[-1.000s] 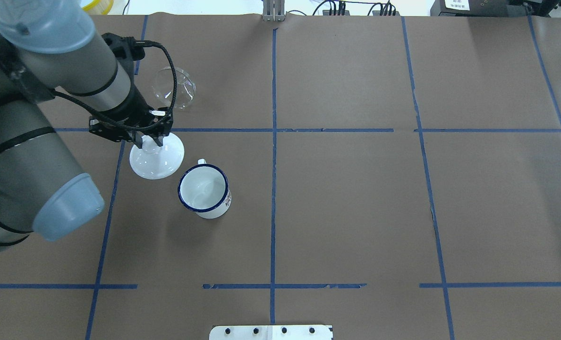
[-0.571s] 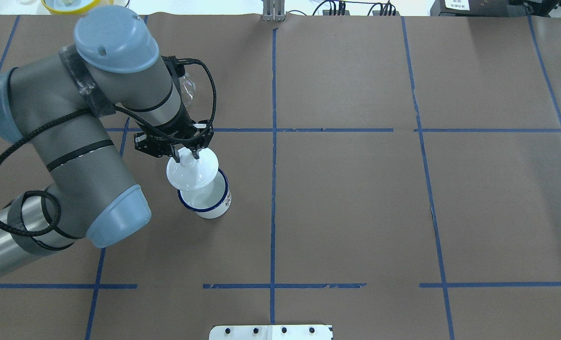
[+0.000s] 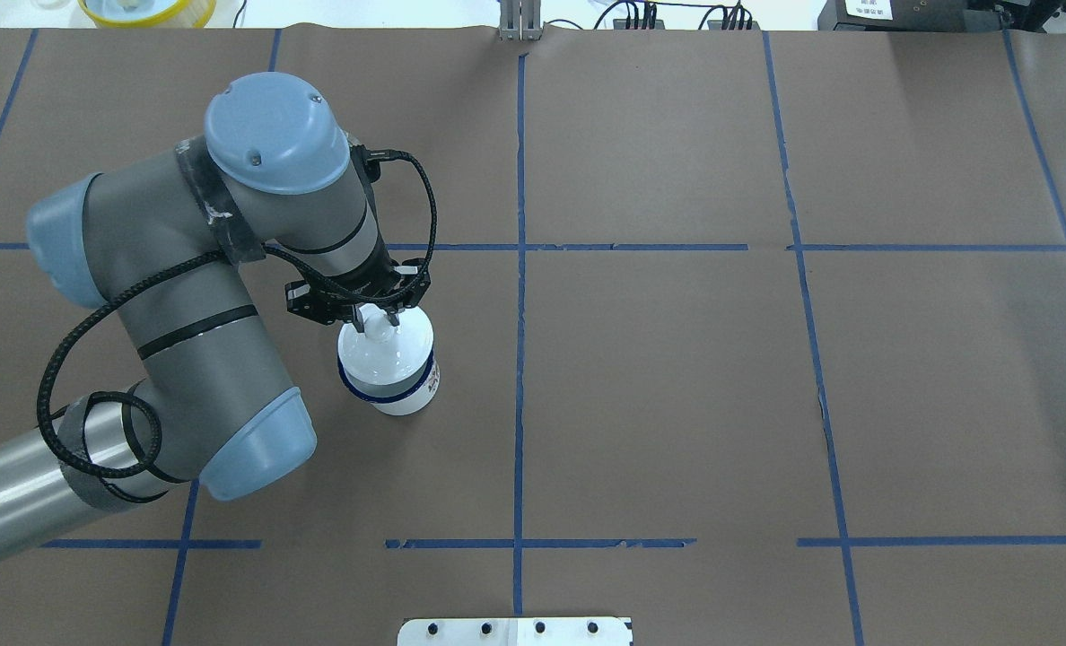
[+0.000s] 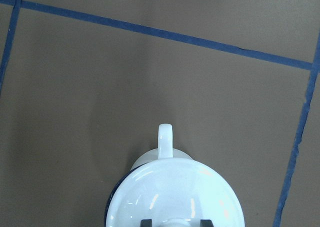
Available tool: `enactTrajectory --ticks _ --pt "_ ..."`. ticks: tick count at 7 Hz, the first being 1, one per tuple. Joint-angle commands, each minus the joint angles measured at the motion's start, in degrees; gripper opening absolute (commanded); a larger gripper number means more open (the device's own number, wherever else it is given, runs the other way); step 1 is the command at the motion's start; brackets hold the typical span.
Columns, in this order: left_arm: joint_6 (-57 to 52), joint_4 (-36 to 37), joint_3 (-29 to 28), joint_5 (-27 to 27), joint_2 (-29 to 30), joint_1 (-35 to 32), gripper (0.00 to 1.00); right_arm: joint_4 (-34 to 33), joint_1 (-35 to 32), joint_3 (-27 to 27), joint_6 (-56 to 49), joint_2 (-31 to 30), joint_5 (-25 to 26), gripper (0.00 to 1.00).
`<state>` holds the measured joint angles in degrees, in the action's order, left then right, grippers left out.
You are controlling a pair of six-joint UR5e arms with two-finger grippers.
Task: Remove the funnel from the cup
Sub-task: 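Carry the white funnel over the mug and lower it in, then hold the white funnel seated in the mug with the left gripper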
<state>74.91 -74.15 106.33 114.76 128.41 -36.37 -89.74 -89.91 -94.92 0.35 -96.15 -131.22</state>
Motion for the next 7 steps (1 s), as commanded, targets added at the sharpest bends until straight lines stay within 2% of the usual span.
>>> enactTrajectory --ticks 1,7 --pt "0.1 0.0 0.5 0.0 -0.3 0.1 0.0 0.0 0.0 0.0 0.0 0.0 0.0 1.0" --pt "0.1 0.0 0.5 0.2 -0.9 0.9 0.0 0.0 0.0 0.0 0.0 0.0 0.0 1.0"
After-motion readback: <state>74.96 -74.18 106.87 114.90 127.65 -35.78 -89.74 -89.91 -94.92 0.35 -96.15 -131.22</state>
